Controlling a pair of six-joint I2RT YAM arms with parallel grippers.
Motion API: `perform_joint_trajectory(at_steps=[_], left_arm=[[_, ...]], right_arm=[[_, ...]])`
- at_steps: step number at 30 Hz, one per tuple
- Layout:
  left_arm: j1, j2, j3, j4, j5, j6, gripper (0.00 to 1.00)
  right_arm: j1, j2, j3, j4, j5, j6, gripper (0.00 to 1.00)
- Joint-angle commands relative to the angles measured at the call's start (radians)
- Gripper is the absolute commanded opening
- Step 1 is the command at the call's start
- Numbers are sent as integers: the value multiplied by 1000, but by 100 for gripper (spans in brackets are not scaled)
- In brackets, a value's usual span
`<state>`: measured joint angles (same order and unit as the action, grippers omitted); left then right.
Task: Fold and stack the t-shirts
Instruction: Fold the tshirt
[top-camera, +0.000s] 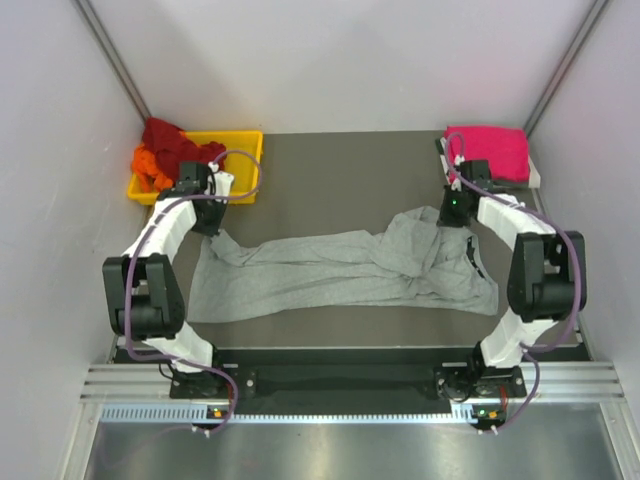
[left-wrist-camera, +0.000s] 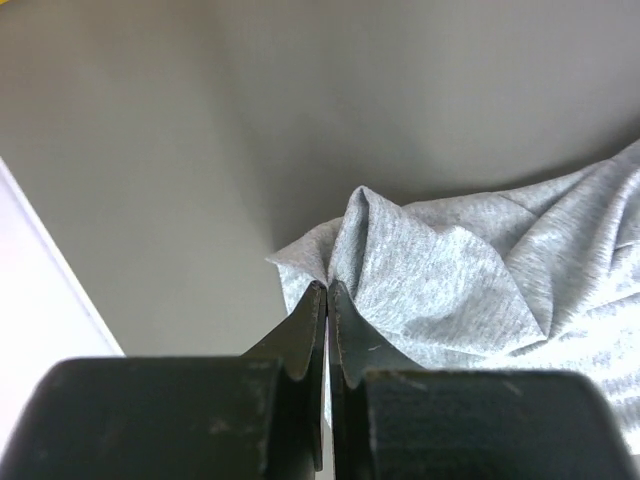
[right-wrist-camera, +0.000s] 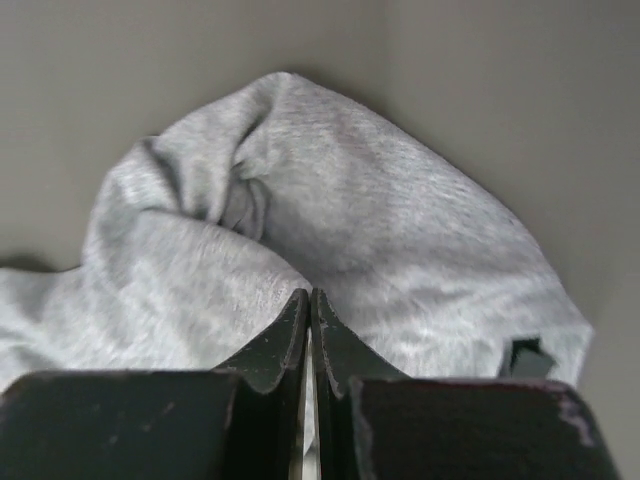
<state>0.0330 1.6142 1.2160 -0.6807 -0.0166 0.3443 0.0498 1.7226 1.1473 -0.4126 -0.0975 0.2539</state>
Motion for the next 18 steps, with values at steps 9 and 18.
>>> perform_joint_trajectory(at_steps=[9, 18], left_arm=[[42, -138, 13, -6, 57, 56, 0], [130, -224, -183, -28, -57, 160, 0]], right_arm=[[-125, -452, -165, -165, 1, 16, 0], [-228, -646, -343, -304, -30, 24, 0]])
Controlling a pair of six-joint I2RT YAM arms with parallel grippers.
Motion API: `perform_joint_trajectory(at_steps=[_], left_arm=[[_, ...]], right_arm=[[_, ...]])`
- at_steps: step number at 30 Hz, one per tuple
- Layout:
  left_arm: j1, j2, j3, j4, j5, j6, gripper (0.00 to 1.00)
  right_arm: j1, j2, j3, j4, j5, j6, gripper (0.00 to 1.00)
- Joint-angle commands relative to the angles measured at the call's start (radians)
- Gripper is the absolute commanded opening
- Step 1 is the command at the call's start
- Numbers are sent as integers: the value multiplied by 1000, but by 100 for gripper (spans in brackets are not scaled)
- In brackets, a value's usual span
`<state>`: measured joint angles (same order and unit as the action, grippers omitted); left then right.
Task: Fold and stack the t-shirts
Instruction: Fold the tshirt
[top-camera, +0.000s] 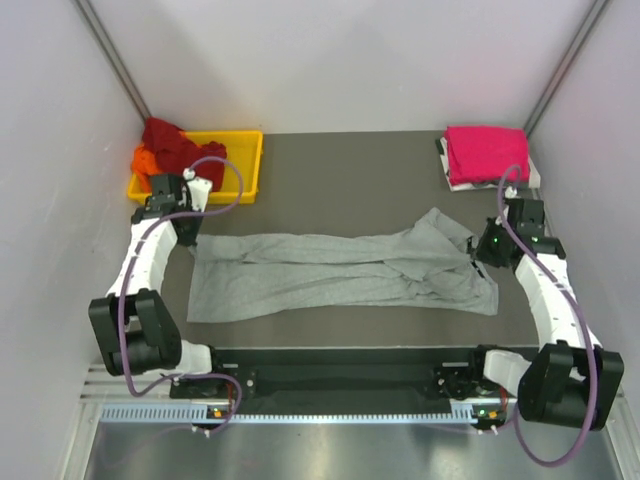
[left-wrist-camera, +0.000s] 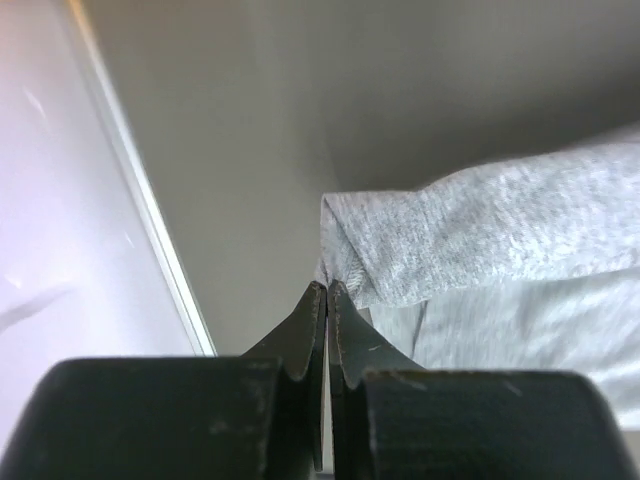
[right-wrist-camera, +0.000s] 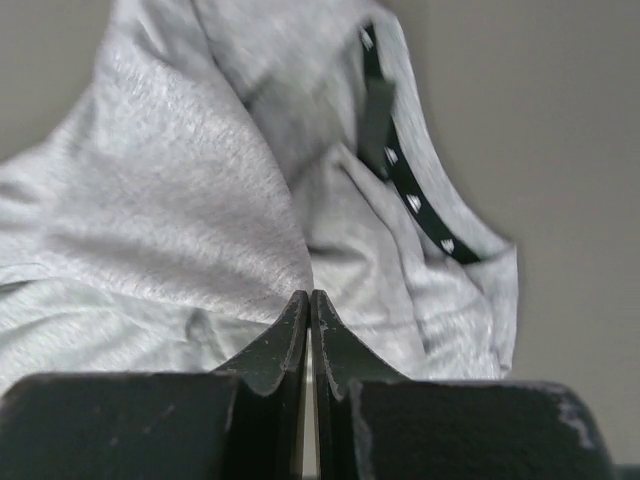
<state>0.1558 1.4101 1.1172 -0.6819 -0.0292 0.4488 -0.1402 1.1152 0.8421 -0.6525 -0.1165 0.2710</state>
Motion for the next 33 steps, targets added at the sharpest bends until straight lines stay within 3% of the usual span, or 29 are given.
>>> perform_joint_trajectory(at_steps=[1, 5, 11, 12, 14, 15, 16, 18, 23, 25, 33], left_arm=[[8, -29, -106, -27, -46, 71, 0], [13, -31, -197, -12, -69, 93, 0], [13, -17, -197, -48, -51, 113, 0], [11, -17, -183, -60, -49, 117, 0], [13, -5, -145, -132, -9, 145, 19], [13, -3, -129, -157, 11, 155, 33], [11, -8, -114, -185, 70, 174, 57], [13, -19, -54, -234, 109, 198, 71], [13, 9, 120, -230, 184, 160, 78], [5, 53, 115, -136, 215, 136, 78], [-59, 275, 95, -35, 184, 158, 82]], right_arm=[[-41, -44, -57, -64, -20, 10, 0], [-44, -49, -97, -56, 8, 36, 0], [-84, 24, -101, -36, -3, 40, 0], [-90, 32, -103, -36, -14, 46, 4], [-101, 25, -103, -18, -20, 54, 24], [-110, 15, -97, -10, -11, 59, 45], [-110, 6, -87, -3, -5, 60, 50], [-105, -24, -48, 45, -12, 68, 56], [-24, 35, 63, 235, -37, 63, 56], [13, 108, 106, 255, -41, 34, 56], [102, 474, 284, 366, -100, 8, 59]])
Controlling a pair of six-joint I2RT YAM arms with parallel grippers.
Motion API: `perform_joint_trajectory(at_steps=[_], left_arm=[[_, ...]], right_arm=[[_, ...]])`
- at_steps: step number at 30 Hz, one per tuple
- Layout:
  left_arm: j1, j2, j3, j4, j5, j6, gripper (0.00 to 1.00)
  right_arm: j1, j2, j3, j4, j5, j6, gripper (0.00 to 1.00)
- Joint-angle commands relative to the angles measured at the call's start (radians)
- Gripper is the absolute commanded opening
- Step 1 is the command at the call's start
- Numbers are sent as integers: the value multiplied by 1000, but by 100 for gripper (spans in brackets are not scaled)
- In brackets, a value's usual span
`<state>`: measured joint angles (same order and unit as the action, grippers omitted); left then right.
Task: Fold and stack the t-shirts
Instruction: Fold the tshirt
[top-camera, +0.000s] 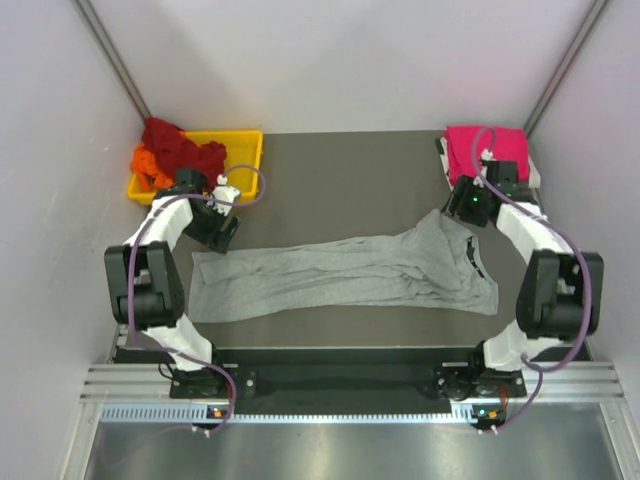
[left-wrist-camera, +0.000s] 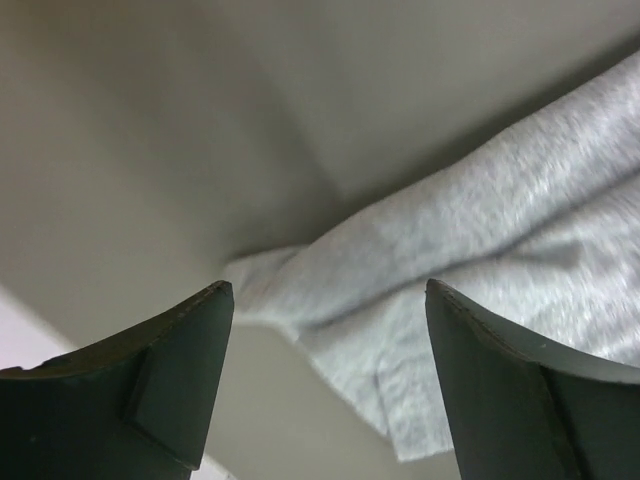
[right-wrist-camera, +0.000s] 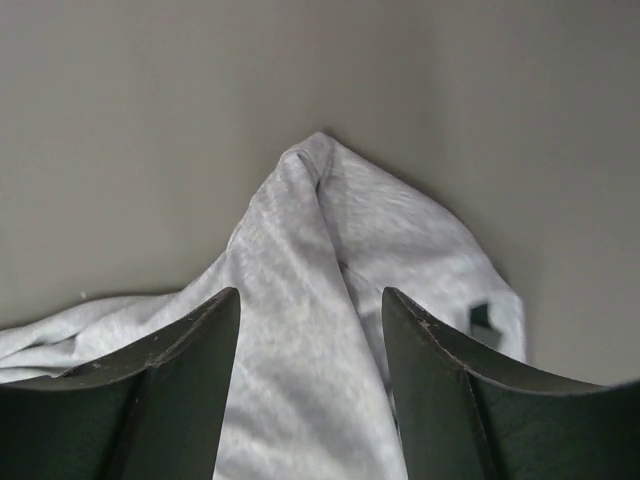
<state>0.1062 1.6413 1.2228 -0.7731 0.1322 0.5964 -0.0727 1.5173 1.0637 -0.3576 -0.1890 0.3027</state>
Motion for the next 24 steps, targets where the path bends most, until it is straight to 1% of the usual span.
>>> perform_joint_trajectory(at_steps=[1, 2, 4, 5, 7, 8, 10, 11, 12, 13, 14, 16, 17, 18, 21, 24], left_arm=[[-10, 57, -8, 51, 27, 16, 83], [-10, 70, -9, 44, 32, 17, 90], [-13, 97, -16, 18, 47, 26, 91], [-14, 100, -43, 14, 55, 29, 91], [-19, 94, -81, 20, 82, 45, 91], [-22, 89, -116, 35, 83, 48, 89], [-31, 75, -141, 47, 78, 54, 84], [-31, 74, -149, 52, 76, 51, 51], [-31, 71, -149, 58, 75, 42, 39], [-31, 71, -148, 60, 70, 39, 20], [-31, 69, -143, 63, 54, 30, 0], [-28, 51, -144, 96, 24, -1, 0], [-28, 43, -154, 112, 11, -9, 0], [-25, 23, -158, 132, -29, -29, 0], [-22, -4, -178, 181, -90, -46, 0], [-20, -20, -207, 212, -115, -43, 0]], right_arm=[[39, 124, 71, 91, -32, -20, 60], [42, 150, 94, 97, -35, -16, 60], [50, 205, 116, 101, -33, -5, 59], [50, 249, 123, 109, -38, 1, 59], [53, 283, 128, 130, -67, 24, 55], [54, 303, 122, 158, -75, 33, 52], [54, 332, 117, 186, -81, 58, 34], [54, 340, 117, 186, -78, 64, 23], [51, 345, 119, 184, -52, 78, 5], [48, 337, 116, 181, -31, 88, 0], [42, 327, 107, 189, -12, 99, 0], [14, 288, 49, 222, 20, 137, 0], [2, 247, 26, 265, 25, 150, 0], [-18, 233, -8, 278, 39, 163, 0], [-38, 184, -33, 278, 77, 162, 0], [-39, 162, -54, 292, 77, 167, 0]])
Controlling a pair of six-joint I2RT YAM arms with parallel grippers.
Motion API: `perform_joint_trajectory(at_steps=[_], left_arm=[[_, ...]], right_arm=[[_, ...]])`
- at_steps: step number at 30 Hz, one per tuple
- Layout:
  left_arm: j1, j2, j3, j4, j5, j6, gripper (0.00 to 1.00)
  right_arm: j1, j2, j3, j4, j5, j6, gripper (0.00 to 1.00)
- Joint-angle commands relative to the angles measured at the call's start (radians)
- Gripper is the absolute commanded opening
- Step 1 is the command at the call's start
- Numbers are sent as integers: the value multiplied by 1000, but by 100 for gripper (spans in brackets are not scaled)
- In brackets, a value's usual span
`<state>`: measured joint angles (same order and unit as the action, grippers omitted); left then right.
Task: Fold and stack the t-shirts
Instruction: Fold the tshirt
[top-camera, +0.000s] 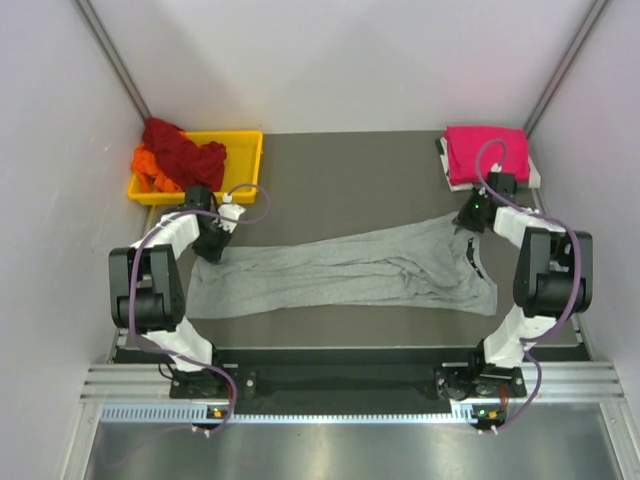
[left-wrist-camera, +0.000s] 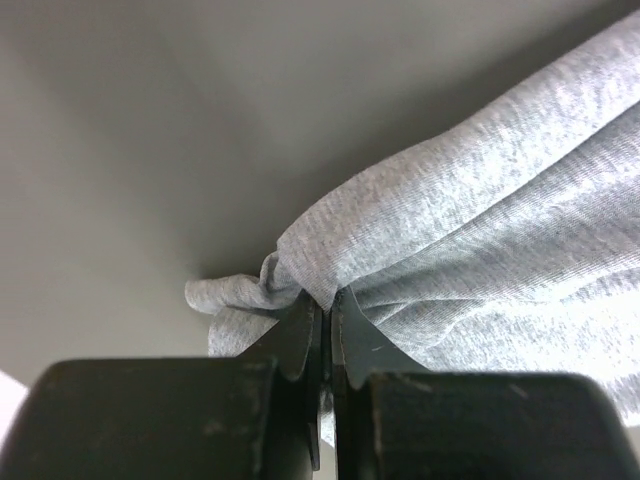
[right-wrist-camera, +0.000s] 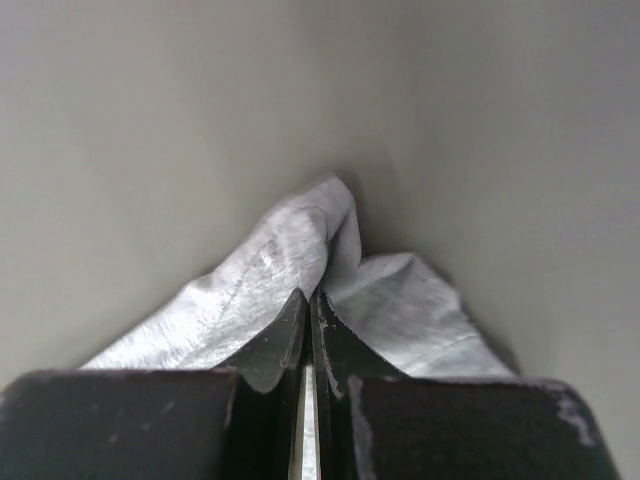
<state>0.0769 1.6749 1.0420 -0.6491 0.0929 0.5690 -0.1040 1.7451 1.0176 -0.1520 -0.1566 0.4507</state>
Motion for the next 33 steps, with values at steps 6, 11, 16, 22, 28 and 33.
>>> perform_joint_trajectory(at_steps=[6, 11, 16, 22, 28, 33], left_arm=[[9, -52, -40, 163, -154, -18, 0], [8, -47, -10, 189, -60, -26, 1], [8, -70, 45, 54, 50, -12, 37], [14, -125, 140, -119, 73, 32, 53], [15, -142, 121, -32, 75, 25, 60], [-5, -22, 131, 48, 10, 3, 61]], right_arm=[[-10, -68, -76, 132, 36, 45, 0], [-10, 8, -1, 121, -17, 5, 2], [-6, -85, 27, 2, 18, -44, 47], [-10, -292, -28, -217, 189, -92, 66], [-66, -343, -103, -251, 163, -93, 67], [-132, -410, -189, -293, 123, -61, 68]])
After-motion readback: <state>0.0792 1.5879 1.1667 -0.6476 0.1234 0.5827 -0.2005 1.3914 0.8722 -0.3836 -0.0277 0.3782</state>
